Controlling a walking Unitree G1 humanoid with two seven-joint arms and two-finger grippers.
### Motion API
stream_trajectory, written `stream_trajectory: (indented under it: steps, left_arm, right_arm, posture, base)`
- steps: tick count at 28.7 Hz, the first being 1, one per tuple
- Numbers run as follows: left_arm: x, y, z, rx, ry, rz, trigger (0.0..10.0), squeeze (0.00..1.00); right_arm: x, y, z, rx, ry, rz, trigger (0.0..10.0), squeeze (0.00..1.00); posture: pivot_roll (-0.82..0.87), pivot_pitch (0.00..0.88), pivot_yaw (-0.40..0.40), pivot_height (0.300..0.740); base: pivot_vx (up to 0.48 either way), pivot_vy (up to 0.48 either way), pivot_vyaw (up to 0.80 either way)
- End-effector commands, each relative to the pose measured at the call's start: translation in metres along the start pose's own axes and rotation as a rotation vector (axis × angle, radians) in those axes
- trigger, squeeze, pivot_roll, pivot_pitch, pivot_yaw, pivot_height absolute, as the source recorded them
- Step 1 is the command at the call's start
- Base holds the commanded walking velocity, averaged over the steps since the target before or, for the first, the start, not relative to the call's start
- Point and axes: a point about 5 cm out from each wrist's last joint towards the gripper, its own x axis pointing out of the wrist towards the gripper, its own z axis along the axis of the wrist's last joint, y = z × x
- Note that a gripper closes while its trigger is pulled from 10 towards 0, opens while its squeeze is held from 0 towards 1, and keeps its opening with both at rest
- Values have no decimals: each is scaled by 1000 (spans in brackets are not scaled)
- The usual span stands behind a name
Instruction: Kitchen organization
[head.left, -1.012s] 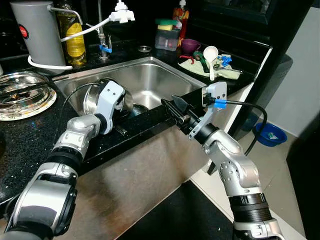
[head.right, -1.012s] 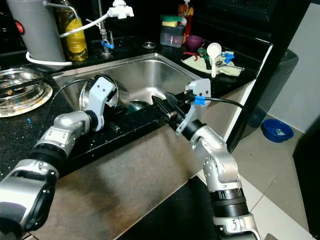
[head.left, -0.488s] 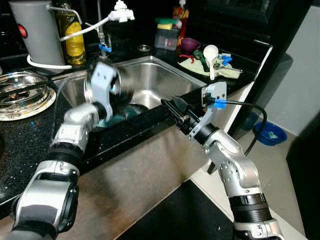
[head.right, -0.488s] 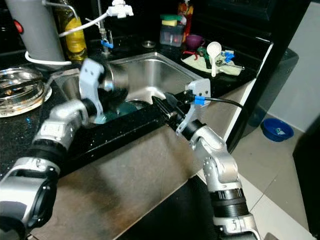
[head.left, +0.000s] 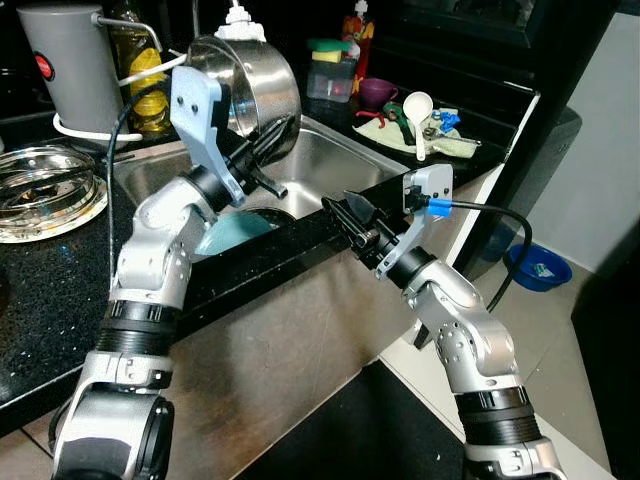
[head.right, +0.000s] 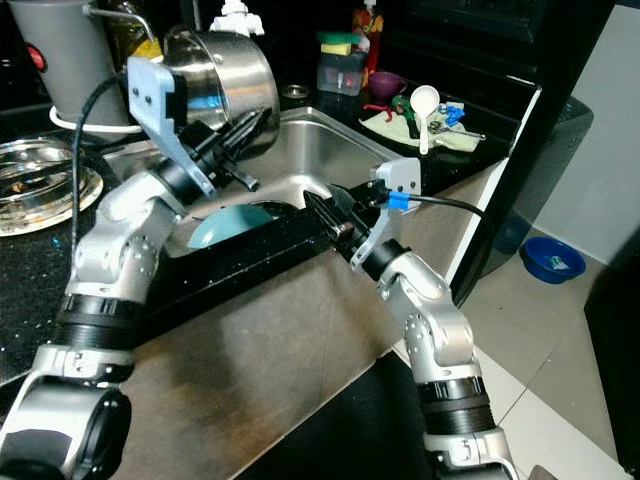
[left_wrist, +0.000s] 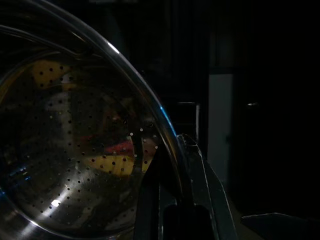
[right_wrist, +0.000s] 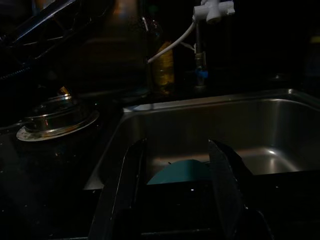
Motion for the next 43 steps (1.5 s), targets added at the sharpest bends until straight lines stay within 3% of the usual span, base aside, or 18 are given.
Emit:
stream_trajectory:
  steps: [1,9,26,33,37,40,43]
  left_arm:
    - [0,-9,-4,-27,6,-20,10000,0]
    - [-7,-23,-13,-77,33,-27,10000,0]
    - [-11,-31,-12,-93,58,-28,10000,0]
    - [-13,-34,-27,-23,189,-75,10000,0]
    - [-16,-23,-50,147,379,-93,10000,0]
    - [-18,-19,-58,179,437,-89,10000,0]
    - [-31,-3,-84,177,617,-47,10000,0]
  right_arm:
    - [1,-3,3,-3,-18,-18,10000,0]
    - [2,-4,6,9,-43,-31,10000,0]
    - [4,-5,7,8,-55,-35,10000,0]
    - [5,-6,7,7,-53,-37,10000,0]
    - [5,-6,7,1,-48,-37,10000,0]
    - [5,-6,7,-1,-47,-37,10000,0]
    - [4,-6,7,-5,-44,-37,10000,0]
  posture:
    - [54,0,-57,740]
    - [56,0,-54,740]
    - [58,0,-58,740]
    - [57,0,-59,740]
    - [51,0,-57,740]
    - [48,0,-56,740]
    - [46,0,-55,740]
  base:
    - [266,0,0]
    - [296,0,0]
    - [331,0,0]
    - [0,0,0]
    - [0,0,0]
    - [0,0,0]
    - [0,0,0]
